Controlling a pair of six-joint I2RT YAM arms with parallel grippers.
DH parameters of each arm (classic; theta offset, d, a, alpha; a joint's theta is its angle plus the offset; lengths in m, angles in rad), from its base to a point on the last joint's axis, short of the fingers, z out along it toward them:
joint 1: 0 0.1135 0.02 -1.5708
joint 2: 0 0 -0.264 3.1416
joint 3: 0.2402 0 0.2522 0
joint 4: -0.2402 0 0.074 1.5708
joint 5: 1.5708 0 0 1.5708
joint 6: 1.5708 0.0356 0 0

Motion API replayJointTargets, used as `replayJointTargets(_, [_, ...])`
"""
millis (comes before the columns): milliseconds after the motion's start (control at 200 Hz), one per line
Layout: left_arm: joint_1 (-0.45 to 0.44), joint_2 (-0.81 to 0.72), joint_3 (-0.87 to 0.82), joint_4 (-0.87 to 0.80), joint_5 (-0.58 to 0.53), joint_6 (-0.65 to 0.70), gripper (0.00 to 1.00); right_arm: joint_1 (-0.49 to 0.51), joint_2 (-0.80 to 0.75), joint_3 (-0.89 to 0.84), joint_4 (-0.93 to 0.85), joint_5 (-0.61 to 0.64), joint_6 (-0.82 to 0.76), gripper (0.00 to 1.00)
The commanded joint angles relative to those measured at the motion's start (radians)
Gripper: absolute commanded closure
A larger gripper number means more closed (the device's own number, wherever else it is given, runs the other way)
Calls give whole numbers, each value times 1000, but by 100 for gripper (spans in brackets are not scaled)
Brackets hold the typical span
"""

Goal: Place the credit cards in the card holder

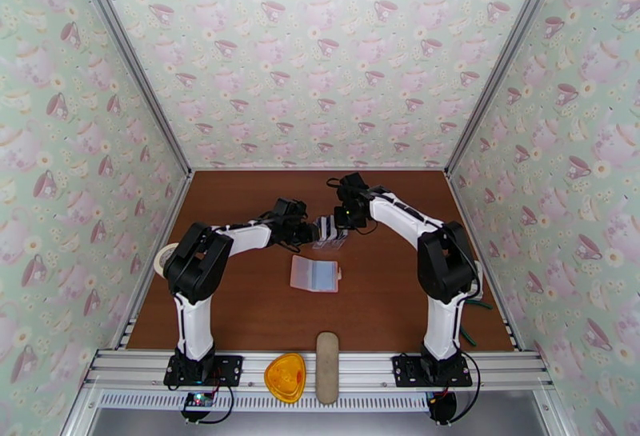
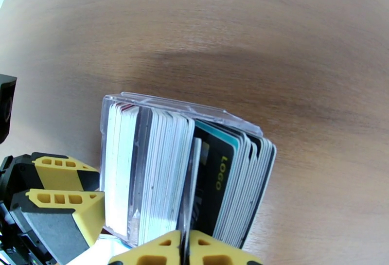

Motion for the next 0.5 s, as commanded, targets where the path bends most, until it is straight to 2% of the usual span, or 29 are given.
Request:
replayJointTargets(0, [14,20,-14,-83,-38,2,60,10,26,20,-15,-23,8,82])
replayJointTargets(491, [15,25,-8,-86,-34,5,60,11,20,35,-31,-36,17,83])
